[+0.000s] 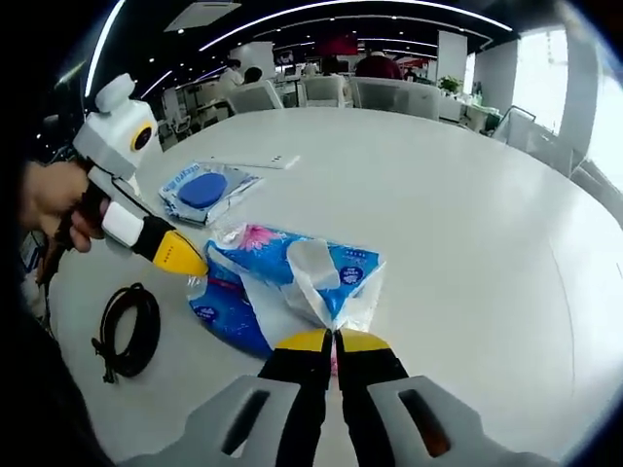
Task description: Arrange the tabletop items into an orderly group along one side of the table until the central work area is clear of visible clutter.
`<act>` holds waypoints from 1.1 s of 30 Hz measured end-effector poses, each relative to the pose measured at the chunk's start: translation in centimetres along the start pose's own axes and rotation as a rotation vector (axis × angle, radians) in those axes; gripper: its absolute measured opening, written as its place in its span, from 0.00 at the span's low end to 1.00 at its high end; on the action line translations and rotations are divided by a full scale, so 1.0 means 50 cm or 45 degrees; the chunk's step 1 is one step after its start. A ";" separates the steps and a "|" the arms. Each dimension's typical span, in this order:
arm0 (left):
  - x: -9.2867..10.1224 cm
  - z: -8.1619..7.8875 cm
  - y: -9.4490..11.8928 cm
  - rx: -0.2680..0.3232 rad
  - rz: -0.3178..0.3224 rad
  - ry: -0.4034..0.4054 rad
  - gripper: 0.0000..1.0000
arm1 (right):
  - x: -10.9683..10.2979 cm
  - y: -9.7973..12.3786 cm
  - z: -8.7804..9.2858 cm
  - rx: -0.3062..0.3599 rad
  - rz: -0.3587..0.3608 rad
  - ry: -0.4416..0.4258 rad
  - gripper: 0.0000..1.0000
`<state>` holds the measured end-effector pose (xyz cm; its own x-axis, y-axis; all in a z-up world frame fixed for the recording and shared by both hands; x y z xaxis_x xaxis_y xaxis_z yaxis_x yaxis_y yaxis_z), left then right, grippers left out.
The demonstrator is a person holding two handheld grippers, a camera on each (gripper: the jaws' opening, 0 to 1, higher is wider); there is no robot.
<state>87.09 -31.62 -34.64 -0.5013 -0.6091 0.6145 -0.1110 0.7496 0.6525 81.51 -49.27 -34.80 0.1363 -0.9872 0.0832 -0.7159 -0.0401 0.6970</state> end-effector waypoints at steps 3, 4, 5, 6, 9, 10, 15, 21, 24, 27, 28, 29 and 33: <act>0.000 -0.001 -0.001 0.000 0.003 -0.012 0.00 | 0.004 -0.001 0.001 -0.009 0.002 -0.022 0.00; 0.001 -0.001 0.000 0.001 0.005 -0.018 0.01 | 0.004 0.000 0.001 -0.010 0.005 -0.023 0.00; 0.003 -0.001 0.000 0.001 0.007 -0.024 0.02 | 0.007 -0.002 0.001 -0.013 0.008 -0.024 0.00; 0.005 -0.002 0.002 0.004 0.007 -0.033 0.05 | 0.008 -0.002 0.000 -0.015 0.009 -0.028 0.00; 0.011 -0.005 0.006 0.022 0.008 -0.063 0.09 | 0.005 -0.001 0.000 -0.027 -0.002 -0.034 0.03; 0.013 -0.005 0.006 0.020 0.014 -0.064 0.09 | 0.005 0.001 0.000 -0.024 0.000 -0.028 0.04; 0.022 -0.002 0.010 0.013 0.006 -0.112 0.14 | 0.005 0.012 -0.005 -0.012 0.011 -0.040 0.09; 0.030 -0.003 0.023 0.025 -0.016 -0.170 0.23 | 0.007 0.020 -0.008 0.002 0.036 -0.062 0.16; 0.031 -0.005 0.035 0.042 -0.028 -0.181 0.26 | 0.009 0.023 -0.011 0.012 0.048 -0.075 0.20; 0.033 -0.004 0.047 0.050 -0.030 -0.190 0.28 | 0.008 0.029 -0.016 0.019 0.053 -0.088 0.24; 0.032 -0.004 0.057 0.061 -0.046 -0.203 0.30 | 0.007 0.032 -0.018 0.021 0.055 -0.096 0.26; 0.032 -0.004 0.062 0.068 -0.053 -0.212 0.31 | 0.005 0.035 -0.021 0.024 0.054 -0.102 0.28; 0.023 -0.004 0.079 0.087 -0.073 -0.218 0.35 | -0.006 0.042 -0.029 0.041 0.046 -0.123 0.32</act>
<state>86.26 -29.41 -31.29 -0.6305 -0.6030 0.4887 -0.1987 0.7341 0.6493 80.94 -48.82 -32.34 0.0443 -0.9983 0.0377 -0.7409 -0.0075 0.6716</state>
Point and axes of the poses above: the point that each gripper's makers call its tool centre point, and the gripper's own axes: y roughly backward along the fingers, x roughly to its right, z roughly out of its underside, the point moved 7 cm from there along y, roughly backward along the fingers, and after that the axes turned 9 degrees about z, right-handed, at the moved point
